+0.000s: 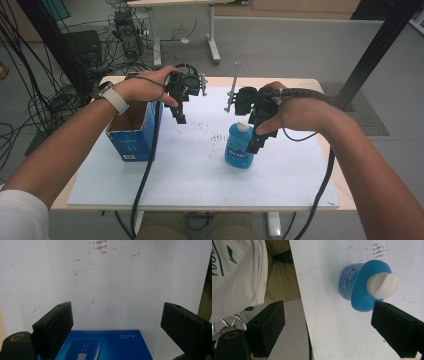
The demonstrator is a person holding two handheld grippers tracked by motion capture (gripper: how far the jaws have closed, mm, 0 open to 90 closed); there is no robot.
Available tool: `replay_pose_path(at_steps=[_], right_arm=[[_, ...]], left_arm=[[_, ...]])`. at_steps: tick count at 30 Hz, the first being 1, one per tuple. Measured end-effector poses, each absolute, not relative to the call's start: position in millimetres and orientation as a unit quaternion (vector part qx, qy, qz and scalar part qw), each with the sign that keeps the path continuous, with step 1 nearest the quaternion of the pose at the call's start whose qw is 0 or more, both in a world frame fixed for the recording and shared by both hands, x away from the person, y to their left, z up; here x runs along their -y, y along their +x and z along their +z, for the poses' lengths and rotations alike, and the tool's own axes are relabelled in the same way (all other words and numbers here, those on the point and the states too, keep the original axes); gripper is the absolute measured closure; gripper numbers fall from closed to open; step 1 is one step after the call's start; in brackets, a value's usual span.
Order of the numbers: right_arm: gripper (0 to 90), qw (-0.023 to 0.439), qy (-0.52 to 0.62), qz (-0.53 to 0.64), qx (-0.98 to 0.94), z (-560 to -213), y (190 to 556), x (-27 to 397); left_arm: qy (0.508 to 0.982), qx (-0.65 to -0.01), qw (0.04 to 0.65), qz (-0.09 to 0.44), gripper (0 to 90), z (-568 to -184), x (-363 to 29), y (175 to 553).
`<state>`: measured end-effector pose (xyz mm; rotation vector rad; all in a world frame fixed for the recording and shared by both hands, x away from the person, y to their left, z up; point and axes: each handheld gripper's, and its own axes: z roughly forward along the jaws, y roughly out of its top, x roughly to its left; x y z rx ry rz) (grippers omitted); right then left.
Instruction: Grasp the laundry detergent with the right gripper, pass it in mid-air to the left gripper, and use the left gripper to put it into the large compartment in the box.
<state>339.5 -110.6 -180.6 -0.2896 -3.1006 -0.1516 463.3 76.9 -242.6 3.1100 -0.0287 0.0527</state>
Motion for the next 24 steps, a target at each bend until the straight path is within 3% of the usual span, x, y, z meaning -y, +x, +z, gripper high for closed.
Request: replay_pose_path(at_steps=[24], right_arm=[[11.5,0.007,-0.092,-0.054,0.994,-177.8,341.0,115.4]], left_arm=[[1.000,0.007,0.016,0.015,10.8,-243.7,-74.5,464.0]])
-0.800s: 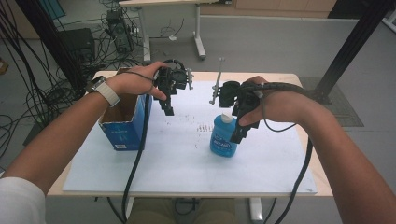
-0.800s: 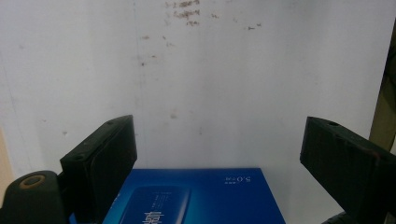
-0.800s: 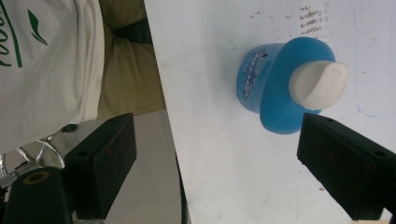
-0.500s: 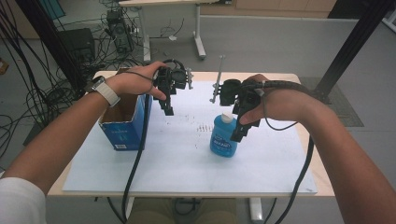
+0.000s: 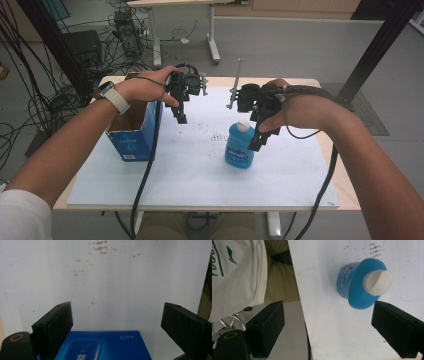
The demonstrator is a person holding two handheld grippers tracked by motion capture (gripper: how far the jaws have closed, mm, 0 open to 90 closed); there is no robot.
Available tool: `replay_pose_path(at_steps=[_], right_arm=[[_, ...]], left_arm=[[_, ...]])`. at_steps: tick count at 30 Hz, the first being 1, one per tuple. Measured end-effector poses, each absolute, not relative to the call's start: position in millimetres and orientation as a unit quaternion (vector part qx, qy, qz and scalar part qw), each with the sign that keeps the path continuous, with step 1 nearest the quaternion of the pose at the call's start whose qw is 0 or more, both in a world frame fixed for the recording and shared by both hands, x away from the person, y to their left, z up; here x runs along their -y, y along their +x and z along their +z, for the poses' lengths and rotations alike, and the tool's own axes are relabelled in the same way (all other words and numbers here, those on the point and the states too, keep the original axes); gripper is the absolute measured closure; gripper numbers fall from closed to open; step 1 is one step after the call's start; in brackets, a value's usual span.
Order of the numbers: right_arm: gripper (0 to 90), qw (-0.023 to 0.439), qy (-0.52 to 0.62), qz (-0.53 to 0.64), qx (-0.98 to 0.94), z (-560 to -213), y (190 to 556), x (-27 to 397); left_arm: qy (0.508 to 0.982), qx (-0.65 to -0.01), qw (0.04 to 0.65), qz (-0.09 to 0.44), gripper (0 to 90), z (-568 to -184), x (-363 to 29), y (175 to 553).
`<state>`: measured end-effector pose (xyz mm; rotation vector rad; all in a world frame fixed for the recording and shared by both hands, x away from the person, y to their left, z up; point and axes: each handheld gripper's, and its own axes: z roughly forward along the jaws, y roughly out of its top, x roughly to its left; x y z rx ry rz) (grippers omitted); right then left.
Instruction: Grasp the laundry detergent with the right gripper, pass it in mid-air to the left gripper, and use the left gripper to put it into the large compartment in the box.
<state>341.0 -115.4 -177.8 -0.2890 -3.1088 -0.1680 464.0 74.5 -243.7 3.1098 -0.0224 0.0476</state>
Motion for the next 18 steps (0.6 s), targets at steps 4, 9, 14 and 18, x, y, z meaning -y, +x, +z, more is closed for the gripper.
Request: replay_pose_path(at_steps=[4,9,14,18], right_arm=[[11.6,0.007,-0.097,-0.052,0.994,-177.3,339.6,116.5],[11.4,0.001,-0.100,-0.058,0.993,-176.8,338.0,118.9],[11.4,-0.001,-0.102,-0.058,0.993,-176.5,336.8,119.7],[11.5,-0.005,-0.098,-0.060,0.993,-176.2,337.3,119.7]], left_arm=[[1.000,0.010,0.015,0.015,10.8,-243.4,-73.2,462.9],[1.000,0.010,0.015,0.016,10.7,-242.2,-72.0,460.6],[1.000,0.008,0.015,0.016,10.8,-240.2,-72.2,459.1],[1.000,0.007,0.015,0.017,10.7,-239.7,-72.9,458.9]])
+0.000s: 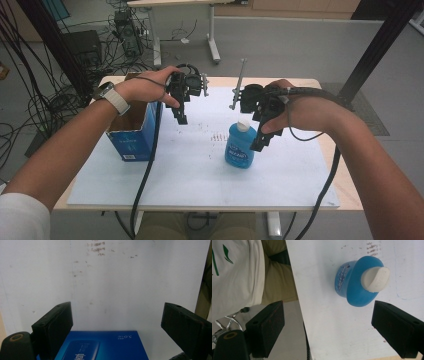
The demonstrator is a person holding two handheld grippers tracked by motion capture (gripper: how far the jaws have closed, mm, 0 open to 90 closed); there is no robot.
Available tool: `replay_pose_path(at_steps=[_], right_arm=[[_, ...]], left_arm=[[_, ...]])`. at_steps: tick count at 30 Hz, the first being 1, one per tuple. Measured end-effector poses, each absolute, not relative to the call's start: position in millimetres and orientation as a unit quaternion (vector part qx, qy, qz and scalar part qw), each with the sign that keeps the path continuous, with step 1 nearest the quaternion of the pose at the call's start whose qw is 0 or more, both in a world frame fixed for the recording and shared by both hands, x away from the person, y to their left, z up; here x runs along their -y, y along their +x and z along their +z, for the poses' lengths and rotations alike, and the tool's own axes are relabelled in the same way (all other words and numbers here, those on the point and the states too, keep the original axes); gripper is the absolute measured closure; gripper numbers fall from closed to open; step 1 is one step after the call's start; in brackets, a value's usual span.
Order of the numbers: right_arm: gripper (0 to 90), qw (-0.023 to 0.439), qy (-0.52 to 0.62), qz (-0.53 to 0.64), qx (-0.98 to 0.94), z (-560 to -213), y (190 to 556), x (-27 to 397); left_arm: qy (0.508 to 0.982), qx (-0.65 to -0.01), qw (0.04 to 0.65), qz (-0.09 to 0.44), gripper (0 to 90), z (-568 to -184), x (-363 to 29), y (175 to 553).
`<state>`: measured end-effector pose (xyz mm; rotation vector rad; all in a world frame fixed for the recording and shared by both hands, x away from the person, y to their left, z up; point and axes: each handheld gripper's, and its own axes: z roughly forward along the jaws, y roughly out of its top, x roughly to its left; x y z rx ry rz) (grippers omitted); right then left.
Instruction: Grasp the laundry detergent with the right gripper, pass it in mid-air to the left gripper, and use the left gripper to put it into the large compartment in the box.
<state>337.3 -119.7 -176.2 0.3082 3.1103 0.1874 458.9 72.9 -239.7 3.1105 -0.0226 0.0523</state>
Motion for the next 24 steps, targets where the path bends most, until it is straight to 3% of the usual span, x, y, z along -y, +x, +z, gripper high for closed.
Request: replay_pose_path(at_steps=[24], right_arm=[[9.1,0.018,0.130,0.065,-0.989,-180.0,341.2,129.5]], left_arm=[[1.000,0.005,0.022,0.018,10.1,-240.7,-73.9,458.4]])
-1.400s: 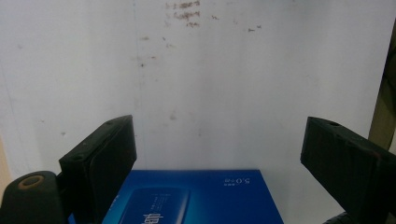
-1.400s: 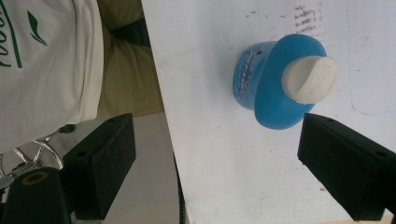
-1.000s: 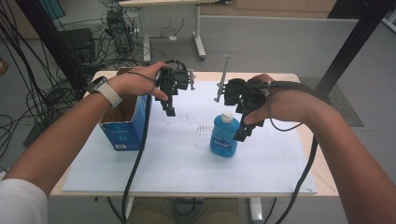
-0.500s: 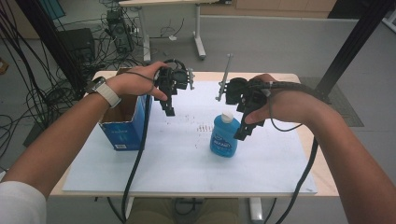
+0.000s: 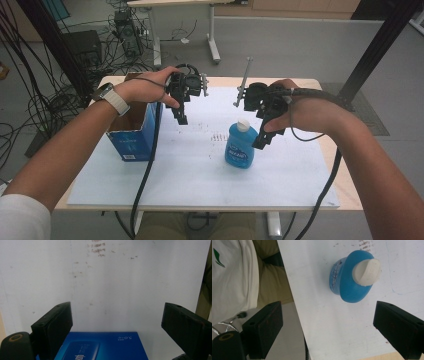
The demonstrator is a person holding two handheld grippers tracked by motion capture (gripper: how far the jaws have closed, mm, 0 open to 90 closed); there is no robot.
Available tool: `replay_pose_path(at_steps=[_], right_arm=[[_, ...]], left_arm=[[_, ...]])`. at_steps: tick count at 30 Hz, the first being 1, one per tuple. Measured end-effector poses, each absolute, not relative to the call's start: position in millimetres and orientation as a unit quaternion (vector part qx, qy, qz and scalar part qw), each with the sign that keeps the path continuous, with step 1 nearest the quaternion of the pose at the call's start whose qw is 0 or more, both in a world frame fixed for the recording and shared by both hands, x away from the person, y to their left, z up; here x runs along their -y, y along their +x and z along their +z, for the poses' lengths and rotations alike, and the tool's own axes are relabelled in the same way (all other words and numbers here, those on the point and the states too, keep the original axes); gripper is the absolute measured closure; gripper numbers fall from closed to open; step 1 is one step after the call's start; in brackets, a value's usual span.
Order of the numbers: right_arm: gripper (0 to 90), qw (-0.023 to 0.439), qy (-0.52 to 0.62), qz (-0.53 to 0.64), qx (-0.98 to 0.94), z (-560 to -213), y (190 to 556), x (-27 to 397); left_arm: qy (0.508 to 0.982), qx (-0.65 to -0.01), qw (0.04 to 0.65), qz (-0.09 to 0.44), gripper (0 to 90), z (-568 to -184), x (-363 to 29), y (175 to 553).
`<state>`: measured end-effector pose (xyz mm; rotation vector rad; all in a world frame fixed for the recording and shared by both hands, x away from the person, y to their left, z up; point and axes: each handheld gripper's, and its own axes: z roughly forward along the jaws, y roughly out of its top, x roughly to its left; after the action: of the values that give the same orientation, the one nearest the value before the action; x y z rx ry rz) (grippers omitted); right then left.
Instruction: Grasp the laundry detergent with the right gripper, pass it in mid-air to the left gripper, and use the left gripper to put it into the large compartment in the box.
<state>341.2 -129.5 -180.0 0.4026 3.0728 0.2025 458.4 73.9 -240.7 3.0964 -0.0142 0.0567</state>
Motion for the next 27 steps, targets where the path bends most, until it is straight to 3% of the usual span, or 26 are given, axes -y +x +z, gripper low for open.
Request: replay_pose_path(at_steps=[15,27], right_arm=[[8.8,0.042,0.203,0.104,-0.973,-192.2,353.6,150.4],[8.7,0.036,0.246,0.113,-0.962,-207.7,360.0,163.4]], left_arm=[[0.999,0.005,0.026,0.018,10.1,-243.0,-72.7,458.9],[1.000,0.008,0.025,0.016,10.2,-246.1,-71.6,460.9]])
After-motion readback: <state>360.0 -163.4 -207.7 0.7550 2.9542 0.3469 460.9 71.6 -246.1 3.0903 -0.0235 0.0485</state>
